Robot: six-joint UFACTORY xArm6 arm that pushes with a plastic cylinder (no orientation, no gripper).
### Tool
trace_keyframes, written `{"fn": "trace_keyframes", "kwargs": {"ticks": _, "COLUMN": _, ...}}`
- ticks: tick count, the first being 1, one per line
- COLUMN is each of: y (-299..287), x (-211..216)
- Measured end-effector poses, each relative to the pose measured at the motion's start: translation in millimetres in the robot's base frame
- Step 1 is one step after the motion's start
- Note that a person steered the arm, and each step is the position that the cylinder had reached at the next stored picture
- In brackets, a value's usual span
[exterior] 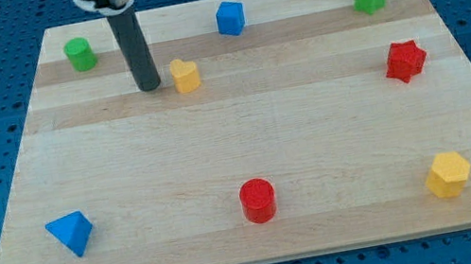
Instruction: Slide the heart closer to the cube
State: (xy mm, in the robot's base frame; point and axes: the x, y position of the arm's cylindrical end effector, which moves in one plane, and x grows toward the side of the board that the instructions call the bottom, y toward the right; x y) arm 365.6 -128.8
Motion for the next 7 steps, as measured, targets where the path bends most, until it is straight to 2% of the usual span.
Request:
{"fn": "trace_keyframes", "kwargs": {"ticks": 1, "y": 14.2, "x": 18.0}}
{"fn": "trace_keyframes", "kwargs": {"ticks": 2, "y": 30.8, "x": -30.6}}
{"fn": "trace_keyframes", "kwargs": {"ticks": 4, "y": 45.6, "x": -32.2}}
{"fn": "trace_keyframes", "kwargs": {"ticks": 6, "y": 31.8, "x": 29.8}}
{"fn": "trace_keyframes", "kwargs": {"ticks": 7, "y": 78.9, "x": 14.2}}
